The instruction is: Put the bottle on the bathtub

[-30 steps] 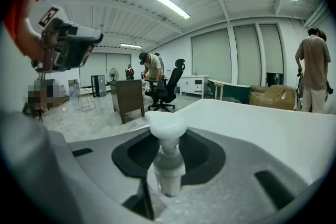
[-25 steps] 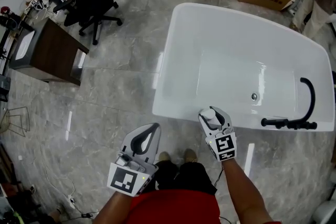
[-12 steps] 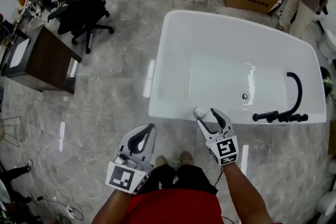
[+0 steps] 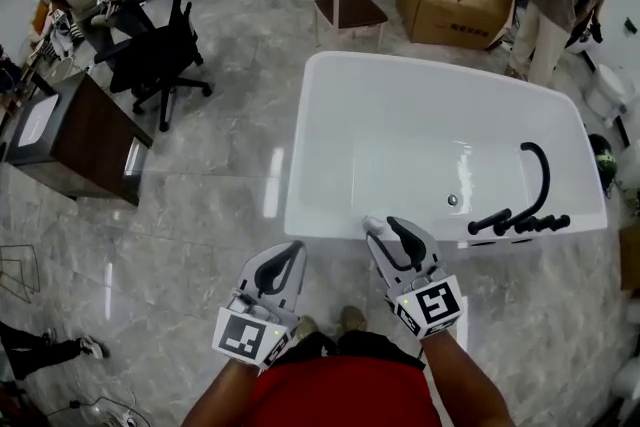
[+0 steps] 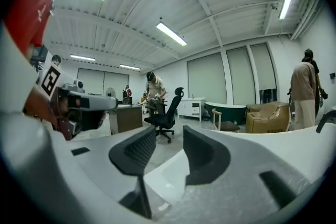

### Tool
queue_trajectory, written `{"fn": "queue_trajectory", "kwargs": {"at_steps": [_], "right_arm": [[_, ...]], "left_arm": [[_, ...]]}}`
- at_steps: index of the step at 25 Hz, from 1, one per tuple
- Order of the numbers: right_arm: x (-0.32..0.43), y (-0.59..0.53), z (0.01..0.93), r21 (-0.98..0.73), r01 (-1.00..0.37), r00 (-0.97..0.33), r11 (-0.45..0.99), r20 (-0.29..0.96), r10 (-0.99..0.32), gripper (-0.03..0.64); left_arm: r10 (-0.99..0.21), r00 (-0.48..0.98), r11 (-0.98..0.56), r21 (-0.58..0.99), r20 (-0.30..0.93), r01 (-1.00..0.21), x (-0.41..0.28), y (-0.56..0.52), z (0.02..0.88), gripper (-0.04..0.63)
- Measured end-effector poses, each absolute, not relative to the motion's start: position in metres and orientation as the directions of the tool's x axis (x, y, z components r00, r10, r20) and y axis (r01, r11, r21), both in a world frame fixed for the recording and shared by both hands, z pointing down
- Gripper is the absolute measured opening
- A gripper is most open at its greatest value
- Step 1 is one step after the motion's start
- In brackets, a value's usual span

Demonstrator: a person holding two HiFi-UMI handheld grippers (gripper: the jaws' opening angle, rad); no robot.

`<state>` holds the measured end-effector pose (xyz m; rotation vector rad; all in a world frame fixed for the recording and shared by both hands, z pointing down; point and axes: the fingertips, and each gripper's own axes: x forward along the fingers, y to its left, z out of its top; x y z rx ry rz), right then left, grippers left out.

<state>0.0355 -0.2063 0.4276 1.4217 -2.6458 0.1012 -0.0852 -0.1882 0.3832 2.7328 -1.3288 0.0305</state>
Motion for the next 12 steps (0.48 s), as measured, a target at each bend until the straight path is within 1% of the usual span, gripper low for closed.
{"fn": "queue_trajectory", "kwargs": {"at_steps": [6, 10, 12], "right_arm": [[0.017, -0.183, 0.386, -0.063, -0.825, -0.564, 0.561, 0.075, -0.822, 0.090], [0.004, -0.176, 0.376, -0.082, -0.819, -0.573, 0.568, 0.058, -0.818, 0.027], [-0.002, -0.173, 0.377, -0.085, -0.815, -0.579, 0.574, 0.060, -0.813, 0.006]], "left_arm": [[-0.781, 0.624, -0.621, 0.066, 0.031, -0.781, -0.089, -0.180, 0.363, 0.011], [-0.783, 0.621, -0.620, 0.056, 0.015, -0.783, -0.094, -0.179, 0.355, 0.011], [-0.787, 0.617, -0.616, 0.056, 0.008, -0.786, -0.097, -0.178, 0.354, 0.011]]}}
